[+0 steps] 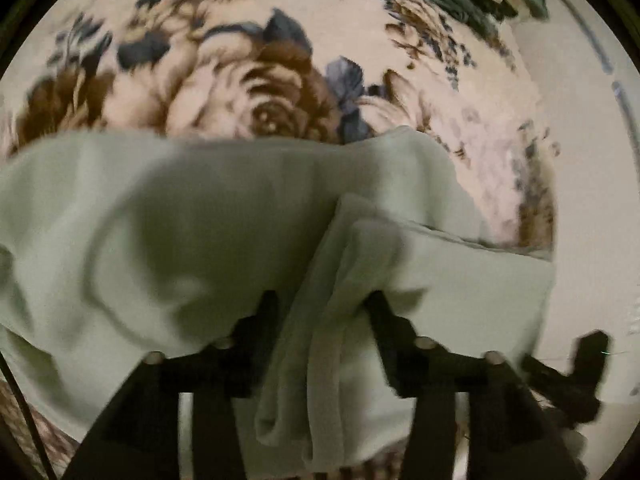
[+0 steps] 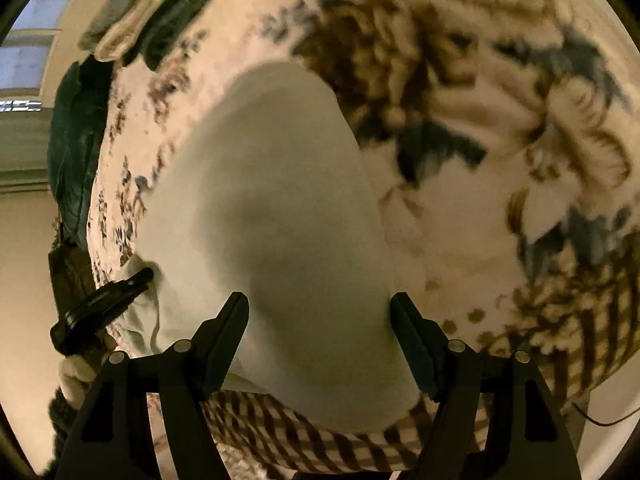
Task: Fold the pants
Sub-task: 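Grasp the folded edge with the left gripper while the right gripper holds the pants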
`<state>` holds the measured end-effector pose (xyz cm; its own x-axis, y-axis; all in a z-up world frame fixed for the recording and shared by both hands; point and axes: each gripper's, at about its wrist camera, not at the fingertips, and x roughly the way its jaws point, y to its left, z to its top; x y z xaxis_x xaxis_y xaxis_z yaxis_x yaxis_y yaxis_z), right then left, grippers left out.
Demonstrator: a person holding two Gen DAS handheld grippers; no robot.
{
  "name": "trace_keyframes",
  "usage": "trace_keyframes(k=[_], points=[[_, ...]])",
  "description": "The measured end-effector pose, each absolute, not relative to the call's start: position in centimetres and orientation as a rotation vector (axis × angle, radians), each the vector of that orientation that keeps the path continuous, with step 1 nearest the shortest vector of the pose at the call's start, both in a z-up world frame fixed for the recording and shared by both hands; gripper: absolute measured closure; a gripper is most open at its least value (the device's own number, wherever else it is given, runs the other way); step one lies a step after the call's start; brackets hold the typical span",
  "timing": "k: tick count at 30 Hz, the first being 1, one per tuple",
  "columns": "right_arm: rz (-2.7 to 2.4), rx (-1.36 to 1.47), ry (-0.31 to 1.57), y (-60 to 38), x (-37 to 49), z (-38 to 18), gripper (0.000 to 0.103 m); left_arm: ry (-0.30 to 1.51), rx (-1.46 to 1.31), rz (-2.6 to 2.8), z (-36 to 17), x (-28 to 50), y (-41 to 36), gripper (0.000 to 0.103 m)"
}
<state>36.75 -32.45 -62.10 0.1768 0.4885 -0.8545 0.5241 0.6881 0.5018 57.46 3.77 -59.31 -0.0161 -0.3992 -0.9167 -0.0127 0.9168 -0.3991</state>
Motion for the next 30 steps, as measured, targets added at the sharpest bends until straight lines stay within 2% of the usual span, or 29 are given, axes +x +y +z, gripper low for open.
trace_keyframes(k=[1, 5, 7, 8, 9, 12, 13, 14, 16, 18, 19, 22, 23, 26, 29, 30], points=[[-0.024, 0.898, 1.457, -32.5, 36.9, -62.6, 0.027, 1.578, -0.338, -0.321, -59.5, 57.0, 4.0, 0.042], [0.017, 0.906, 1.483, -32.6, 37.6, -64.5, 0.026, 1.691, -0.366, -0.396, -62.3, 55.0, 2.9, 0.039], [0.036, 0.927, 1.493, -32.5, 37.9, -65.4, 0.023, 1.667, -0.318, -0.392, -62.3, 54.2, 2.0, 0.04], [0.044, 0.937, 1.498, -32.6, 38.0, -65.9, 0.023, 1.654, -0.28, -0.398, -61.9, 53.9, 1.4, 0.048], [0.055, 0.944, 1.503, -32.6, 38.2, -66.3, 0.023, 1.637, -0.242, -0.412, -61.3, 53.5, 0.6, 0.074], [0.068, 0.906, 1.499, -32.7, 38.4, -66.1, 0.033, 1.606, -0.258, -0.406, -58.9, 52.3, 0.3, 0.082], [0.07, 0.884, 1.498, -32.8, 38.4, -65.8, 0.042, 1.601, -0.31, -0.396, -57.7, 51.6, 0.7, 0.082], [0.073, 0.857, 1.501, -32.7, 38.5, -65.3, 0.046, 1.601, -0.347, -0.39, -57.0, 51.1, 1.2, 0.082], [0.079, 0.836, 1.508, -32.9, 38.6, -65.0, 0.048, 1.628, -0.373, -0.383, -56.8, 50.2, 1.8, 0.081], [0.084, 0.82, 1.526, -32.6, 38.8, -65.3, 0.048, 1.674, -0.353, -0.326, -58.9, 49.9, 2.4, 0.079], [0.093, 0.819, 1.538, -32.5, 39.0, -65.5, 0.047, 1.7, -0.356, -0.308, -60.6, 50.1, 2.8, 0.075], [0.099, 0.766, 1.601, -31.3, 39.7, -66.0, 0.039, 1.713, -0.434, -0.298, -62.4, 51.2, 3.6, 0.069], [0.09, 0.768, 1.609, -31.2, 39.8, -65.8, 0.035, 1.716, -0.437, -0.309, -62.2, 51.4, 3.6, 0.067], [0.054, 0.777, 1.612, -31.5, 39.4, -64.3, 0.035, 1.68, -0.448, -0.335, -60.3, 51.3, 3.8, 0.062], [-0.026, 0.72, 1.526, -31.7, 38.4, -60.1, 0.035, 1.636, -0.426, -0.322, -57.7, 50.8, 3.8, 0.061], [-0.043, 0.682, 1.5, -31.5, 38.5, -58.7, 0.035, 1.617, -0.42, -0.308, -56.9, 50.8, 3.9, 0.056]])
